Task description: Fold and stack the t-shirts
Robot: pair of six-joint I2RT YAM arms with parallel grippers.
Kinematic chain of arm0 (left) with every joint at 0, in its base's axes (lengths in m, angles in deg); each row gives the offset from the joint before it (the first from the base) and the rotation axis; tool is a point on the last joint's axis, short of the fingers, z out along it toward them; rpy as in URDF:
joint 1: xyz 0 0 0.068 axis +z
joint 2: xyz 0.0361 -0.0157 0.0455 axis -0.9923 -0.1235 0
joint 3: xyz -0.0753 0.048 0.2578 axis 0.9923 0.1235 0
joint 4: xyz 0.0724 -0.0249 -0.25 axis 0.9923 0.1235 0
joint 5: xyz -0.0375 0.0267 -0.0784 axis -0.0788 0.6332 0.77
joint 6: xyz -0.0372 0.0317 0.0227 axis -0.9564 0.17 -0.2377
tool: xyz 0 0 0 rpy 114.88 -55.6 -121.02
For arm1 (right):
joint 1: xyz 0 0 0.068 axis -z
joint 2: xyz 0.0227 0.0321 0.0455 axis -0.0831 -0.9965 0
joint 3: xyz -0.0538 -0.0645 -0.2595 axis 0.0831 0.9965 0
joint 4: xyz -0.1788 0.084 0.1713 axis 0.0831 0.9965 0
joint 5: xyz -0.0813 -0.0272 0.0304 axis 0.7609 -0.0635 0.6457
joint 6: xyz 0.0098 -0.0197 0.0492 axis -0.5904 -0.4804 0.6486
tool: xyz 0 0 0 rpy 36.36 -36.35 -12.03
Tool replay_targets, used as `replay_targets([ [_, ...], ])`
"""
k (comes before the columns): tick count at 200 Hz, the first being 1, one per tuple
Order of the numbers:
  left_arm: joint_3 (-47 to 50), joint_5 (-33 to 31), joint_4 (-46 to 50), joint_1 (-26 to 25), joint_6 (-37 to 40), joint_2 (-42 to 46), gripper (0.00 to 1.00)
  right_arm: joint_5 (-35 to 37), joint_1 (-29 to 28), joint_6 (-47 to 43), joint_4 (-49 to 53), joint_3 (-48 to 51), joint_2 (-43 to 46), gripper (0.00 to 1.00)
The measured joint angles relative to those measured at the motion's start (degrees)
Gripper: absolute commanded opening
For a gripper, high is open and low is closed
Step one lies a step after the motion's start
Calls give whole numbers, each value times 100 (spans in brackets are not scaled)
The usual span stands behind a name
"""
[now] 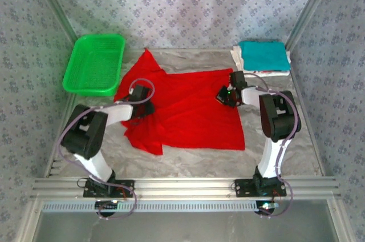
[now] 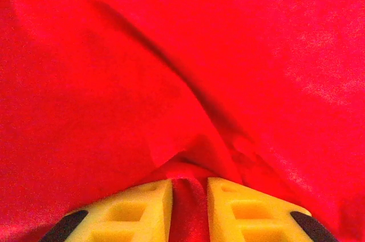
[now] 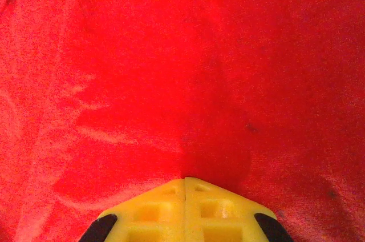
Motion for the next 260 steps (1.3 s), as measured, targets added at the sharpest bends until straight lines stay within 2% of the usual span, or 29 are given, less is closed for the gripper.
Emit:
replay_targets([
  [28,-879,31,-7,-98,284,-693,24,24,282,297,-382,-4,-118,0],
  [48,-1488,31,275,-105,498,-1027,28,63,411,463,-461,-142,-234,0],
  [75,-1665,-90,658,-107,643,-717,33,76,433,605,-463,-376,-402,0],
  [90,-1200,-227,774,-107,579,87,39,66,433,669,-466,-378,-402,1],
  [119,254,-627,1200,-118,146,2769,44,-175,431,643,-343,-398,-382,21],
  [132,752,-741,1550,-118,-155,3842,46,-317,404,516,-131,-404,-258,25],
  [152,1482,-772,2026,-118,-614,4876,46,-428,345,269,127,-142,402,32],
  [174,2490,-667,2232,-116,-999,5412,47,-448,308,-92,173,446,1611,36],
  [203,3333,-223,1945,94,-1123,5252,52,-496,431,-326,-146,1325,2632,37],
  [236,3187,175,1246,249,-793,4402,52,-535,590,-391,-243,2310,2824,38],
  [260,3117,538,352,273,-667,3856,51,-535,632,-398,-212,2594,2979,38],
])
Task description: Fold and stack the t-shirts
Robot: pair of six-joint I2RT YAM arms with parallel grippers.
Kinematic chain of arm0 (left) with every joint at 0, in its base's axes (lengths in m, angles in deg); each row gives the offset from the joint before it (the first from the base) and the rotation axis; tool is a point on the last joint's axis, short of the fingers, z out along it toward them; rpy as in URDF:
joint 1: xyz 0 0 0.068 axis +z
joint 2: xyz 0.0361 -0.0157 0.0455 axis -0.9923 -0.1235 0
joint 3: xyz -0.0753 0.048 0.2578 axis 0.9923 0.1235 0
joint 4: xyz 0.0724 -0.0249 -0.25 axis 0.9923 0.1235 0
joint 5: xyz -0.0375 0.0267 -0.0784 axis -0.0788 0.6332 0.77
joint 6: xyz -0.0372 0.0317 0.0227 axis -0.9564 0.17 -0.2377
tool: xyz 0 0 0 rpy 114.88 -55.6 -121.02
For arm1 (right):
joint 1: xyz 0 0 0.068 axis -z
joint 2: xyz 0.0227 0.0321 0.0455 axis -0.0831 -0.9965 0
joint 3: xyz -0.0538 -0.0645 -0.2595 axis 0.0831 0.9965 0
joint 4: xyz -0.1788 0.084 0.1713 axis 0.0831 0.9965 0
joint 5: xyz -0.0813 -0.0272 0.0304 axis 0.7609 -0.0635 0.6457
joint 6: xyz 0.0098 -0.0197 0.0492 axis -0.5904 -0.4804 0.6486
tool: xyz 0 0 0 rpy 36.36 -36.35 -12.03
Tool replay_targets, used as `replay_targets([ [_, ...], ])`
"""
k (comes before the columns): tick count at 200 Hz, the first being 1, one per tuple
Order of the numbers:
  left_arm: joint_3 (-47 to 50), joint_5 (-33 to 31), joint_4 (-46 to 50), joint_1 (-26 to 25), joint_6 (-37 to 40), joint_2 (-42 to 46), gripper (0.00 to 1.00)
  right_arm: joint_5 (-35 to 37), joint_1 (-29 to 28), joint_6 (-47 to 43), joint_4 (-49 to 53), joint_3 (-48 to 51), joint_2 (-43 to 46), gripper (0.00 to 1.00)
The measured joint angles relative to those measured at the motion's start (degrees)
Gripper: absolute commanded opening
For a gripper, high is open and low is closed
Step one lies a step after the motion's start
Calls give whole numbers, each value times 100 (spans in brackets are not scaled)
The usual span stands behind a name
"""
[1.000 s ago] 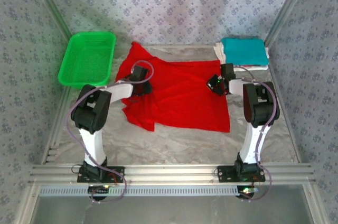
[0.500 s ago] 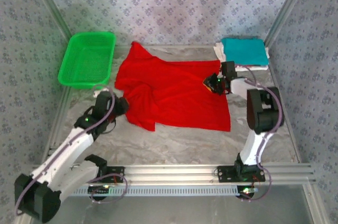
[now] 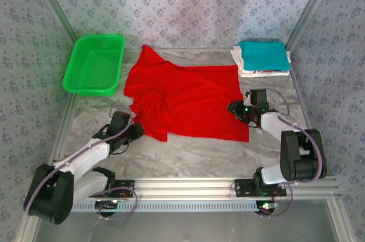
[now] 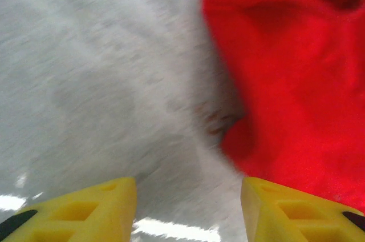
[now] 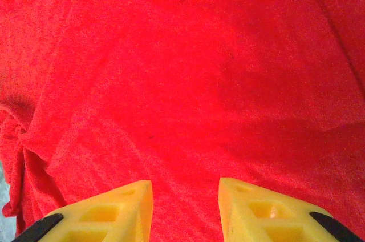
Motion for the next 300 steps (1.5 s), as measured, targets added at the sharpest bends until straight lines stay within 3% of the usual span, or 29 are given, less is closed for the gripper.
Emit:
replay_targets([
  [23,0,260,-717,-50,87,-579,49,0,81,0,-105,7,160,38],
  [41,-39,223,-876,-61,201,-820,42,-2,142,0,-173,7,229,38],
  [54,-59,168,-874,-55,286,-957,31,-17,195,0,-181,7,238,38],
  [75,-118,98,-898,-44,426,-1071,26,-20,293,-2,-175,9,282,38],
  [116,-317,210,-1274,-114,695,-1381,0,-20,457,-2,-168,50,444,38],
  [174,-745,275,-946,-129,774,-1241,0,-61,551,-4,-31,37,382,38],
  [210,-1576,258,492,-127,769,-599,0,114,728,-85,702,-197,374,38],
  [240,-2734,417,1508,-116,809,-791,0,247,820,-138,1231,-520,269,39],
  [262,-3689,704,1943,-116,1027,-1733,16,297,820,-280,1392,-664,155,39],
  [281,-4645,922,2347,-140,1349,-2883,37,302,831,-339,1453,-774,-15,40],
  [300,-5357,1012,2557,-289,1556,-3775,41,304,833,-380,1458,-793,-111,40],
])
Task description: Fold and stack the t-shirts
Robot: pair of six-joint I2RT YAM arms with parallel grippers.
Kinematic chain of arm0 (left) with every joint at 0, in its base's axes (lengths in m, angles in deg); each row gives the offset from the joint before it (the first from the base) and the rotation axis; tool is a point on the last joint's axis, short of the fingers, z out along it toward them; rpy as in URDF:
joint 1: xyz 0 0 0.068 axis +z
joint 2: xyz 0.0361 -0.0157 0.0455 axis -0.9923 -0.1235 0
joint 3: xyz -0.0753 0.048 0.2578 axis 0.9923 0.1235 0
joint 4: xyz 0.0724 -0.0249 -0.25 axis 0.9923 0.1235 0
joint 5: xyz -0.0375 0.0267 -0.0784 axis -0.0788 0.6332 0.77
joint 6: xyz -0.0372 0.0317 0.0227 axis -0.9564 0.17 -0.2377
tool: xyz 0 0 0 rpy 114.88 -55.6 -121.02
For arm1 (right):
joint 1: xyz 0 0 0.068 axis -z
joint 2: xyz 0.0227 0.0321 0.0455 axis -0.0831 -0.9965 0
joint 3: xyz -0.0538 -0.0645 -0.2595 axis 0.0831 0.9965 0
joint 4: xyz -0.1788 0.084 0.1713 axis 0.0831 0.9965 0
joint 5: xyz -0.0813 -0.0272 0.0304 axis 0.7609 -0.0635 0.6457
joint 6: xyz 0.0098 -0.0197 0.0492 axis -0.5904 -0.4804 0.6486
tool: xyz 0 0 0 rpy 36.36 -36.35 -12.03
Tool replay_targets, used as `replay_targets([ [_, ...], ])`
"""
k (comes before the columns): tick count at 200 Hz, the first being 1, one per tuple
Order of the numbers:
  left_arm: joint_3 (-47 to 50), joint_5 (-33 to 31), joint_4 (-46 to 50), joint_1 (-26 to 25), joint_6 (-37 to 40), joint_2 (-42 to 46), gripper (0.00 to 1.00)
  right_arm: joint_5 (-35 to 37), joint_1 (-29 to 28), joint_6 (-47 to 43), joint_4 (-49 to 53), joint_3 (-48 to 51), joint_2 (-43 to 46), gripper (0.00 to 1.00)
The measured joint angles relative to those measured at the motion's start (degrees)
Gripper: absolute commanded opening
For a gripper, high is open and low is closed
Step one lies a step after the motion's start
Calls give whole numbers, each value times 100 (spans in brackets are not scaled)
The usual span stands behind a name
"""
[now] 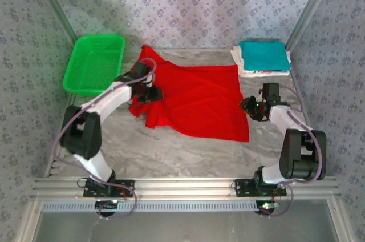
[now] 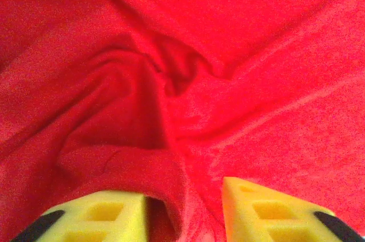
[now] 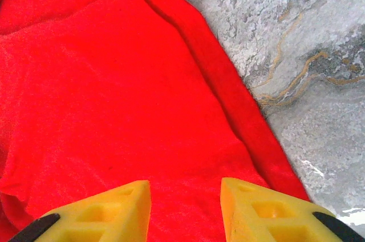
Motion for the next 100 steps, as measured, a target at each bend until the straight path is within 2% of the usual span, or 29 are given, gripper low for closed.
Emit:
replay_targets([
  [17,-201,103,42,-243,85,-282,42,-4,17,-31,9,-4,-50,40],
  [41,22,210,-72,-459,70,-22,42,-22,63,-37,4,-33,-92,40],
  [64,909,81,-164,-361,-63,896,43,-26,63,-48,-7,-44,-133,40],
  [100,2406,-249,-260,131,-365,2538,46,-140,72,-72,-52,-116,-313,41],
])
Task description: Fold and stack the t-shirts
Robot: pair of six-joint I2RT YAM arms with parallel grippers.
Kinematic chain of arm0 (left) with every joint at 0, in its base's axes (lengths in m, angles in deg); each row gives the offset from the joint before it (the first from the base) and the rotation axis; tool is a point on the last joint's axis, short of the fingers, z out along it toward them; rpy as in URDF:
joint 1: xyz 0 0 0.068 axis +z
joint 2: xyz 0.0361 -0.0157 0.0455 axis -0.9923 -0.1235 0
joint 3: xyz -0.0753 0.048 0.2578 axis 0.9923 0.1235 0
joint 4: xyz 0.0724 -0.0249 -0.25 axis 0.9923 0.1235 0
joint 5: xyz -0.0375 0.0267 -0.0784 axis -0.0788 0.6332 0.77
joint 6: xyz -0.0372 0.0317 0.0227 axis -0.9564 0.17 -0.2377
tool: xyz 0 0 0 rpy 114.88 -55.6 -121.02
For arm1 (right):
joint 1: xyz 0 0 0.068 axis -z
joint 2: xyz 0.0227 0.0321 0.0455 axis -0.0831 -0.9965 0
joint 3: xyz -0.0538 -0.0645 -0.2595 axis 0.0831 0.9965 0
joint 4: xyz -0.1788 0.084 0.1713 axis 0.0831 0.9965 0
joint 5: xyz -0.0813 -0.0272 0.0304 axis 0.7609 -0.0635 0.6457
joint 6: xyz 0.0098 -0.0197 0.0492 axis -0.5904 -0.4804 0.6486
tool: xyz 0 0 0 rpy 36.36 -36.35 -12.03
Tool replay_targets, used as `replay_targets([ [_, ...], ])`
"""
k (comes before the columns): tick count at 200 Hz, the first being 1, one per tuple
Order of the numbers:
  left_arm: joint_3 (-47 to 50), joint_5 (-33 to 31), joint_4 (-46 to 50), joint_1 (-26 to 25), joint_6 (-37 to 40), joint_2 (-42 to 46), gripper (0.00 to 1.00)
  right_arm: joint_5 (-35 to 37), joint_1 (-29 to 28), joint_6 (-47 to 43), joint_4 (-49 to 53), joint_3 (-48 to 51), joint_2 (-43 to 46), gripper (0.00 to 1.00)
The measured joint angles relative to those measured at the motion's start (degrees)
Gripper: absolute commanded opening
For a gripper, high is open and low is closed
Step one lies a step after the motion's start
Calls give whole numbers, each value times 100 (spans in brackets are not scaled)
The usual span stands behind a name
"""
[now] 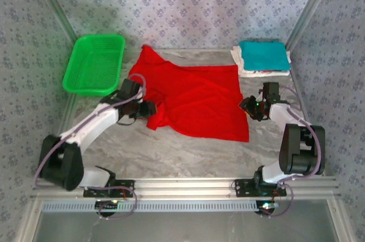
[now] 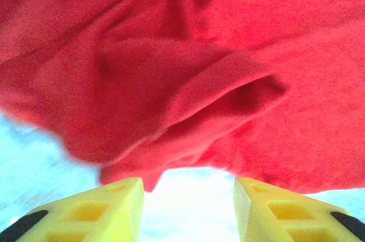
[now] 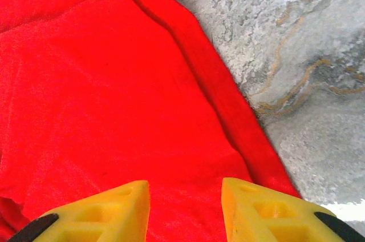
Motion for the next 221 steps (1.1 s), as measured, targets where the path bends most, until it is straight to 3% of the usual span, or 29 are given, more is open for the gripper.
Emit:
replay_targets([
  [23,581,-81,-2,118,-166,603,40,-37,0,2,-22,0,-31,41],
  [54,1381,160,-487,96,-396,857,42,-37,0,0,-68,0,-31,41],
  [91,1906,286,-1283,-79,-553,466,51,-111,-9,4,-151,0,-42,41],
  [124,1714,275,-1926,-109,-466,-225,50,-186,-24,4,-181,0,-46,41],
  [146,1606,264,-2389,-111,-426,-660,43,-186,-26,2,-190,0,-26,41],
  [191,1272,256,-2651,-210,-391,-1097,0,-184,-26,2,-192,0,70,42],
  [221,979,101,-2275,-407,-389,-721,0,-184,-26,2,-190,0,90,42],
])
